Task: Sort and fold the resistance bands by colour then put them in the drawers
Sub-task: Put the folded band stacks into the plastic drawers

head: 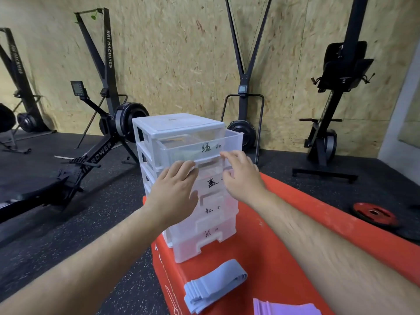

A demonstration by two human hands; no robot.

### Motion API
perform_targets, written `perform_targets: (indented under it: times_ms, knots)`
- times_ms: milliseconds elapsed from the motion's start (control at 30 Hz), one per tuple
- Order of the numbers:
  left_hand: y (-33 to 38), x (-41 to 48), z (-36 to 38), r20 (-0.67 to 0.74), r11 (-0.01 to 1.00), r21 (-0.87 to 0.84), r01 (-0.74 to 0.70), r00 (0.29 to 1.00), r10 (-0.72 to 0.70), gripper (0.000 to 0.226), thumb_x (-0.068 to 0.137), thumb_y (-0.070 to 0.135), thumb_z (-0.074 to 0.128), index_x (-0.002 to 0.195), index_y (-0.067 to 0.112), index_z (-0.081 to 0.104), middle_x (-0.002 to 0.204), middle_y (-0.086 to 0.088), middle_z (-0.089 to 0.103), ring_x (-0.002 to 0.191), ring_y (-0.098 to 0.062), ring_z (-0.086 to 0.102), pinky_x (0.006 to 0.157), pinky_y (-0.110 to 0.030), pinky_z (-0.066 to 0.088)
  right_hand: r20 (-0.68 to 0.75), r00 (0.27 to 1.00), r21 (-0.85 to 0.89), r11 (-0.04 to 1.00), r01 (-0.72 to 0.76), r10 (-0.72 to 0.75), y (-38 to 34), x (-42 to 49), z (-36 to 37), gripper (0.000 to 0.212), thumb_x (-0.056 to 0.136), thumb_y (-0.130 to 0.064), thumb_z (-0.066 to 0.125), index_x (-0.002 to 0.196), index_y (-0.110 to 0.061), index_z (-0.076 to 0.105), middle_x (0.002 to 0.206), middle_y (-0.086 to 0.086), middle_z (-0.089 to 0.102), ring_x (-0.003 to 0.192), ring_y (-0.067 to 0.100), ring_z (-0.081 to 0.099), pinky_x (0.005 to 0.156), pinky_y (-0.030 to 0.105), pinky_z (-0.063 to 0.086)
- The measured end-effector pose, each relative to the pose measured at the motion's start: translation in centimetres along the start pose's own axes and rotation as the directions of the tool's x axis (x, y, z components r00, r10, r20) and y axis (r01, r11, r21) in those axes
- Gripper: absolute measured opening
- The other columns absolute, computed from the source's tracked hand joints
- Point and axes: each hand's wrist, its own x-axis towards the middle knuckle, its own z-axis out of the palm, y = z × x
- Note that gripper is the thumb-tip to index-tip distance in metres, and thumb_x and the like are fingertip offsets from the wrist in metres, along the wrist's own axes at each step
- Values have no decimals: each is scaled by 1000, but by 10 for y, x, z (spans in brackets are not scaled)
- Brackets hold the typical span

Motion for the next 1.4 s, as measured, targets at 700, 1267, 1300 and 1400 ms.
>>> perform_targets:
  times_ms: [700, 1267, 1300, 1400]
  knots:
    - [51, -38, 16, 5, 973, -230, -21, 1000, 23, 64, 89, 45, 53, 148, 23, 40, 146, 5, 45, 134, -21, 41, 112, -36, 32, 15, 996, -76, 993, 87, -86, 1, -104, 15, 55, 97, -34, 47, 151, -36, 39, 152, -11, 42, 138, 15, 35, 109, 42, 29]
    - [94, -150, 136, 602, 885, -370, 284, 798, -4, 38, 101, 38, 40, 138, 43, 46, 156, 4, 31, 134, -29, 42, 106, -45, 40, 544, 796, -229, 959, -164, 266, 88, -168, 103, 55, 105, -36, 43, 155, -15, 34, 156, 12, 42, 139, 35, 42, 115, 45, 34]
    - [94, -150, 138, 636, 875, -372, 309, 772, -3, 39, 99, 33, 42, 136, 43, 46, 155, 3, 33, 131, -30, 44, 104, -45, 41, 562, 774, -223, 954, -198, 292, 90, -167, 106, 55, 105, -36, 43, 154, -14, 35, 154, 15, 44, 139, 36, 43, 114, 45, 35]
    - [95, -152, 142, 698, 822, -408, 397, 716, 0, 40, 94, 27, 44, 131, 43, 46, 135, 1, 48, 118, -31, 53, 98, -44, 46, 600, 709, -187, 927, -326, 371, 93, -165, 112, 56, 104, -33, 48, 153, -9, 37, 146, 17, 53, 134, 33, 50, 111, 37, 38]
